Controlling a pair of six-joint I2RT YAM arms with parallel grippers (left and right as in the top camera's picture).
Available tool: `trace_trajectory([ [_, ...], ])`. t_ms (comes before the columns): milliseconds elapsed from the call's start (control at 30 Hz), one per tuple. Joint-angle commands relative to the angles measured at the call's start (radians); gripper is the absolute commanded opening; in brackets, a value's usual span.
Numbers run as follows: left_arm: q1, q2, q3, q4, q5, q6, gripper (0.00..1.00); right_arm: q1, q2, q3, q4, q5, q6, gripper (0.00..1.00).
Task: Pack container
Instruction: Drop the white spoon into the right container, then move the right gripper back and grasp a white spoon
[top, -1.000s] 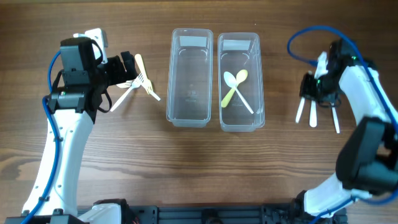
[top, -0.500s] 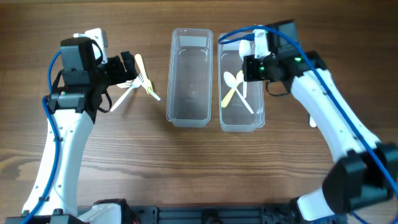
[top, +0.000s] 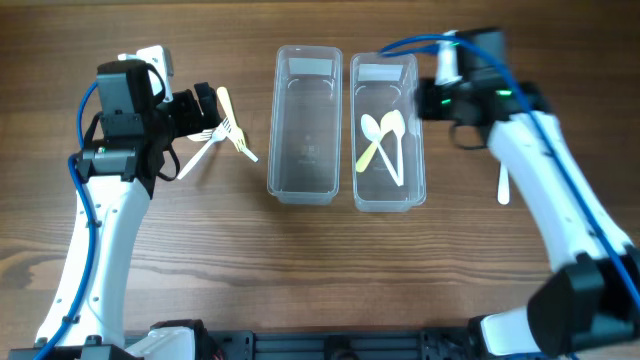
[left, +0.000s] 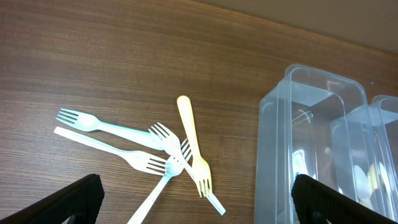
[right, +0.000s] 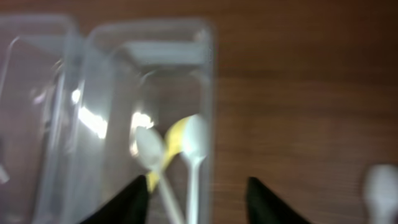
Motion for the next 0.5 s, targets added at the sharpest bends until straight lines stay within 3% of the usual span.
trace_trajectory([
  [0, 0.005, 0.002, 0.016, 0.004, 0.012, -0.006, 1.00, -0.119, 0.008, 0.019, -0.063, 0.092, -0.134, 0.56],
  [200, 0.005, 0.002, 0.016, -0.002, 0.012, -0.005, 1.00, -0.321, 0.145, 0.015, -0.198, 0.071, -0.225, 0.54],
  [467, 0.005, 0.002, 0.016, -0.002, 0.012, -0.005, 1.00, -0.389, 0.292, 0.015, -0.269, 0.061, -0.261, 0.53],
])
